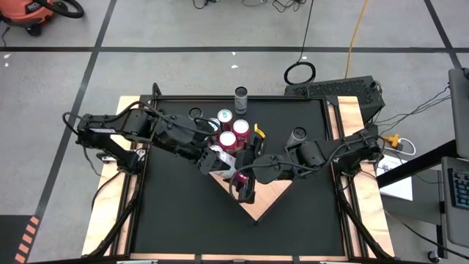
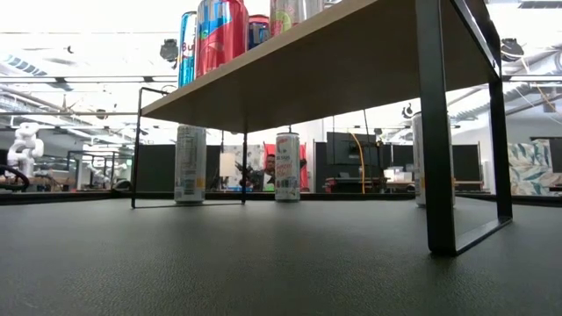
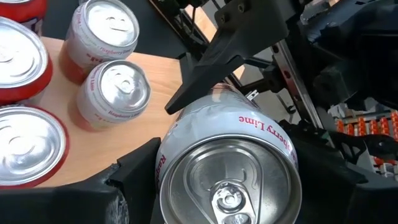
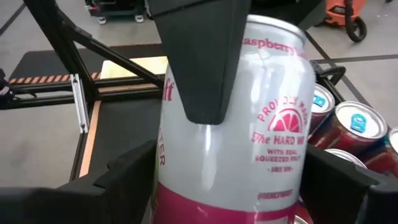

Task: Place canned beverage on shelf
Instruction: Put the pink soda can on the shelf aligned with the other pink soda cans

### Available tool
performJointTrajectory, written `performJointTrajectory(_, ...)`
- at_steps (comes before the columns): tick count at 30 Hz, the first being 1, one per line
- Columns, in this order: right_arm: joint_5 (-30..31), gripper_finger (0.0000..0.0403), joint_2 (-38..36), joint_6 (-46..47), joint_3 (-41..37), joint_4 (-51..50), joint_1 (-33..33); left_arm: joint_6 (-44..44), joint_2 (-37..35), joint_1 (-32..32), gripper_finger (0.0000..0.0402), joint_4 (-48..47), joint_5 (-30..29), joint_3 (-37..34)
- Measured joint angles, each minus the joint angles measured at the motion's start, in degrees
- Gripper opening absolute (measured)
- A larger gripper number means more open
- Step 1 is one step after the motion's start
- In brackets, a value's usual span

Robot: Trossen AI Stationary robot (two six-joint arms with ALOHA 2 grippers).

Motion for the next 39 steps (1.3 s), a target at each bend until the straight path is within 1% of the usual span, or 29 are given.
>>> performJointTrajectory(9, -0.1, 0.0286, 0.3, -0.1, 0.0, 0.6, -0.3, -0.1, -0.1, 0.0, 0.0293, -0.5, 0.0, 0.0)
performJointTrajectory(14, 0.0, 0.0279, 0.3, -0.1, 0.0, 0.8, -0.3, 0.0, -0.1, -0.2, 0.0297, -0.3, -0.1, 0.0)
performJointTrajectory(17, -0.1, 0.0279, 0.3, -0.2, 0.0, 1.0, -0.2, 0.1, -0.1, -0.4, 0.0320, 0.0, -0.3, 0.0)
performJointTrajectory(23, 0.0, 0.0278, 0.1, 0.3, 0.0, 0.8, -0.3, 0.1, -0.4, -0.4, 0.0387, 1.3, -0.8, 0.0)
performJointTrajectory(25, 0.1, 0.0278, -0.2, 1.1, 0.0, 1.2, -0.3, 0.2, -0.8, -0.4, 0.0396, 1.8, -1.9, 0.0)
performJointTrajectory(29, 0.0, 0.0277, -1.8, 1.4, 0.0, 1.5, -0.5, 2.2, -3.2, -0.4, 0.0391, 5.1, -5.2, 0.2)
performJointTrajectory(32, -0.1, 0.0277, -2.6, 1.6, -0.2, 1.0, -0.5, 5.6, -6.1, -0.7, 0.0390, 9.1, -9.7, 0.2)
performJointTrajectory(35, -0.1, 0.0277, -3.6, 3.0, -0.2, 0.8, -0.6, 11.5, -8.5, -1.6, 0.0390, 14.1, -15.7, 0.2)
performJointTrajectory(39, 0.2, 0.0277, -4.7, 8.3, -0.1, -0.5, 0.3, 21.2, -11.0, -4.5, 0.0390, 18.6, -22.7, 0.2)
